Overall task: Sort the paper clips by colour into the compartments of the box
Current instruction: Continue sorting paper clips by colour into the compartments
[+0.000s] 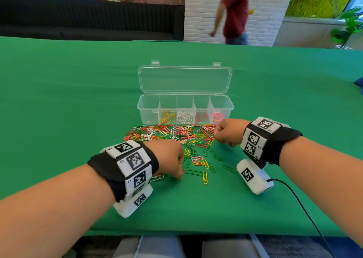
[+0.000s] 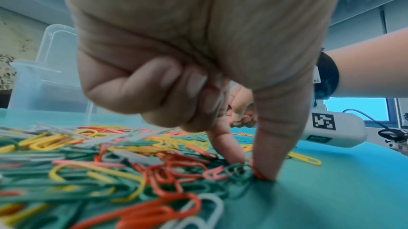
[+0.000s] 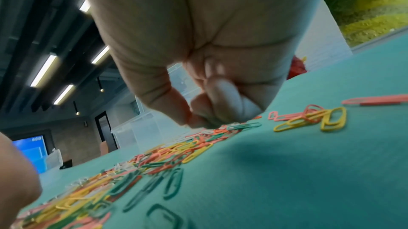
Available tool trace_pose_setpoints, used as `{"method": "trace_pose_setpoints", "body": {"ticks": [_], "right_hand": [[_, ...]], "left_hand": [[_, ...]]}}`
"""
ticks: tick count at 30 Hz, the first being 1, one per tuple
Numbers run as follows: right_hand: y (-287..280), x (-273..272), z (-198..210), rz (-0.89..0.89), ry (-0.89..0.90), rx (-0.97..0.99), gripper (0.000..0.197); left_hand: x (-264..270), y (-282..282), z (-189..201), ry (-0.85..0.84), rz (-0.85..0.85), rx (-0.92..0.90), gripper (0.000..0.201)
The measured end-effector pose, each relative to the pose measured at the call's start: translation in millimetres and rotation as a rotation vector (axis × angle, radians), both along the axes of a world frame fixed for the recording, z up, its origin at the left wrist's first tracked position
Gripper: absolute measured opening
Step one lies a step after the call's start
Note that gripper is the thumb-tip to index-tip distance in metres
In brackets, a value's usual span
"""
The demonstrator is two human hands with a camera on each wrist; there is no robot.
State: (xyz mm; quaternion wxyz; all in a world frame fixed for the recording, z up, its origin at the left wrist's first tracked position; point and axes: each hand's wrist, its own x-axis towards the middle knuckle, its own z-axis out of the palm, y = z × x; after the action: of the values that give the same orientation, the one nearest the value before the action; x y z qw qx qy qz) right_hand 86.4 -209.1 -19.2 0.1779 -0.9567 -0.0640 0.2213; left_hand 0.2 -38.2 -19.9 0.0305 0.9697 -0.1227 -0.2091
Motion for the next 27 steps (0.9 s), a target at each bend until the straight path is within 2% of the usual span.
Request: {"method": "trace_pose_setpoints", "body": {"ticks": [3,6,9,13,18,20,23,27], "right_hand": [[1.5,0.8,2.2,-0.059,0.086,0.050,0.018],[-1.5,5.3,3.3,-0.185,0.142,0.180,0.018],[-8.3,11.6,0.0,-0.322,0.129,0.360,0.030],[-8.9,12.2,1.6,-0.384,0.143,0.471,0.031],[-8.2,15.7,5.0,-0.308,0.258,0.475,0.034],[-8.7,18.4,3.6,-0.281,0.284,0.452,0.034],[-2.9,18.8,3.4,-0.264,0.228,0.343,0.033],[10.2,13.2,5.2,-0.175,0.210,0.220,0.029]], "left_hand": [[-0.2,-1.0,-1.4,-0.028,-0.025,-0.009,0.005],[2.3,2.7,-2.6,-0.021,-0.002,-0.084,0.010],[6.6,8.7,0.8,0.005,0.045,-0.194,0.015],[12.7,17.8,7.6,0.031,0.174,-0.365,0.020],[19.7,27.5,12.0,0.124,0.424,-0.823,0.037],[22.7,32.7,11.6,0.149,0.451,-0.908,0.040],[26.3,40.8,9.1,0.188,0.474,-1.002,0.041],[27.3,48.3,5.6,0.247,0.496,-1.107,0.034]]}}
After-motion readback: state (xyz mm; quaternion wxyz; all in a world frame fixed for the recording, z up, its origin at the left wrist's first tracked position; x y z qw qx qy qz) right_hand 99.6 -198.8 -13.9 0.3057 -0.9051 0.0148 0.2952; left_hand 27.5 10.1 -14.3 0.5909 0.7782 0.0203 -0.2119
